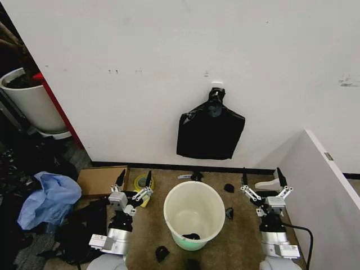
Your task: Place the garbage bag over the trash bin.
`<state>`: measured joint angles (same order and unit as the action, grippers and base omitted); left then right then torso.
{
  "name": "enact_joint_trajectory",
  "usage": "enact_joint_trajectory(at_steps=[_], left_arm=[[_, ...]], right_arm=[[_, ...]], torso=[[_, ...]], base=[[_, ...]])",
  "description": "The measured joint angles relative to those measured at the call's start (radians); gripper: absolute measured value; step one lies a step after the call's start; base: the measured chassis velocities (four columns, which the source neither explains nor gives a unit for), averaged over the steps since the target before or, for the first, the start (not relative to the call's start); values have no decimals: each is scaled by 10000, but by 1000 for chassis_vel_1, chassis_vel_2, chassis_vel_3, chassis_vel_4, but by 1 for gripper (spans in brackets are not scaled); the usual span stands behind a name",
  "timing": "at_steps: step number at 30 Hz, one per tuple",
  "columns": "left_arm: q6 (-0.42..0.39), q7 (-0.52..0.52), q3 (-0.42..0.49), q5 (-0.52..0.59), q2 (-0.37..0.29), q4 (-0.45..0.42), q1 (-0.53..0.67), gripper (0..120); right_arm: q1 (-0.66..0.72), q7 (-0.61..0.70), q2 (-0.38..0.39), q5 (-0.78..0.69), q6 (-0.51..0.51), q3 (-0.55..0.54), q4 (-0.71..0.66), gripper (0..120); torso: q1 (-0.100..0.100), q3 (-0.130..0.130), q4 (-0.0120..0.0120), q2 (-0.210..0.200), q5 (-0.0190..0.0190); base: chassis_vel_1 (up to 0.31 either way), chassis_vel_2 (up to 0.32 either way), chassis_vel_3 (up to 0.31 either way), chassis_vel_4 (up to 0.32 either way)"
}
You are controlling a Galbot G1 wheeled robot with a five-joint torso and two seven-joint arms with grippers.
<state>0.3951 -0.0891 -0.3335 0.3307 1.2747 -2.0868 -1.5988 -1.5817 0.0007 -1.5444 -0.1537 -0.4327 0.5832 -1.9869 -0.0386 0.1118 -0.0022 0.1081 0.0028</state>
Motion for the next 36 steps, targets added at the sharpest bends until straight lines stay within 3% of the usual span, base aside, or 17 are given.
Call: enact_joint_trajectory(at_steps=[5, 13, 19, 27, 36], left_arm=[[-21, 3, -73, -286, -38, -179, -395, 100], [-39, -67, -406, -434, -202, -139, -521, 100], [-81, -240, -673, -460, -271, -129, -566, 100], [-68, -583, -835, -749, -227, -127, -651, 100], [-61, -836, -848, -1009, -134, -22, -668, 100]], right_arm=[[1452, -232, 288, -3818, 1575, -741, 177, 100], [4520, -84, 23, -6681, 2610, -1702, 1995, 100], [5920, 312, -283, -9001, 3291, -1844, 2833, 100], [6918, 239, -604, -10149, 3399, -1622, 3544, 100], [7436, -348, -634, -10089, 3383, -1539, 4165, 100]], torso=[[0, 0, 4, 0, -2], [0, 1, 6, -1, -3], [-1, 2, 3, -1, -4], [0, 0, 1, -1, -3], [0, 0, 2, -1, -2]], base=[[0, 0, 0, 0], [0, 0, 0, 0], [0, 0, 0, 0], [0, 0, 0, 0], [0, 0, 0, 0]])
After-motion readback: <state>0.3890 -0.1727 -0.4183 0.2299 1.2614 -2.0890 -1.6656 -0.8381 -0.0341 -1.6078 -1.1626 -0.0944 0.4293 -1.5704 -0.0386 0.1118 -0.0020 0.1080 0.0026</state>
